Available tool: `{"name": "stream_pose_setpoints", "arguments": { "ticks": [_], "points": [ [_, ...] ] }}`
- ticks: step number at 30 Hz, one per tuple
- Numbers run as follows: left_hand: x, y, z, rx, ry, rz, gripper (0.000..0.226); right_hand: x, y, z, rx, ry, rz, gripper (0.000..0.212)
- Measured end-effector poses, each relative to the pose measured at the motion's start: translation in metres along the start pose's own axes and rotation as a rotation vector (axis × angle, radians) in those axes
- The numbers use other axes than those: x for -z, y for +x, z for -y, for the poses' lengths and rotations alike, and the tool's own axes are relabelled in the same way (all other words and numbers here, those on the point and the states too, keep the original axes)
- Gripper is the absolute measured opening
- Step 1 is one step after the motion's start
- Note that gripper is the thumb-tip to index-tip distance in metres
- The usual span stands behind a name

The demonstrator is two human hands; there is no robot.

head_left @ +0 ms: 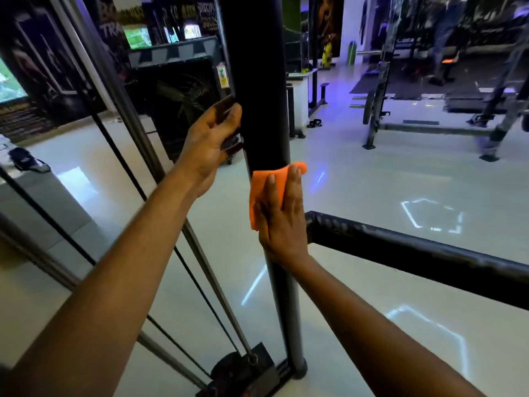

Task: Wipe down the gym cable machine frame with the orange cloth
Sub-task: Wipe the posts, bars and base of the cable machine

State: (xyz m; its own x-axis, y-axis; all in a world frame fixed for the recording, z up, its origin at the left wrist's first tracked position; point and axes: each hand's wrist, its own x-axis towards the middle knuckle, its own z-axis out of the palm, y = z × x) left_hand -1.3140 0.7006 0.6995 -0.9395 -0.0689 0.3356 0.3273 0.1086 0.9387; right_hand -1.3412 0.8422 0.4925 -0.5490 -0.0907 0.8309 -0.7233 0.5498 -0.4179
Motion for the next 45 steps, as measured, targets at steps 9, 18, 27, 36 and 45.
{"name": "stream_pose_setpoints", "arguments": {
  "ticks": [9, 18, 27, 36, 45],
  "points": [
    [-0.008, -0.016, 0.051, 0.031, 0.019, -0.005, 0.049, 0.001, 0.000, 0.006, -0.074, 0.061, -0.021, 0.090],
    [-0.010, -0.027, 0.087, 0.064, 0.013, -0.015, 0.046, -0.016, -0.066, -0.025, -0.095, 0.008, 0.071, 0.103],
    [-0.013, -0.041, 0.103, 0.121, 0.045, -0.017, 0.046, -0.009, -0.013, -0.011, -0.047, 0.067, 0.010, 0.084],
    [-0.022, -0.057, 0.119, 0.184, 0.072, -0.032, 0.047, -0.005, -0.083, -0.041, -0.029, 0.029, 0.195, 0.109],
    [-0.038, -0.068, 0.144, 0.255, 0.055, -0.096, 0.045, -0.008, -0.103, -0.063, -0.040, 0.024, 0.268, 0.103]
  ]
}}
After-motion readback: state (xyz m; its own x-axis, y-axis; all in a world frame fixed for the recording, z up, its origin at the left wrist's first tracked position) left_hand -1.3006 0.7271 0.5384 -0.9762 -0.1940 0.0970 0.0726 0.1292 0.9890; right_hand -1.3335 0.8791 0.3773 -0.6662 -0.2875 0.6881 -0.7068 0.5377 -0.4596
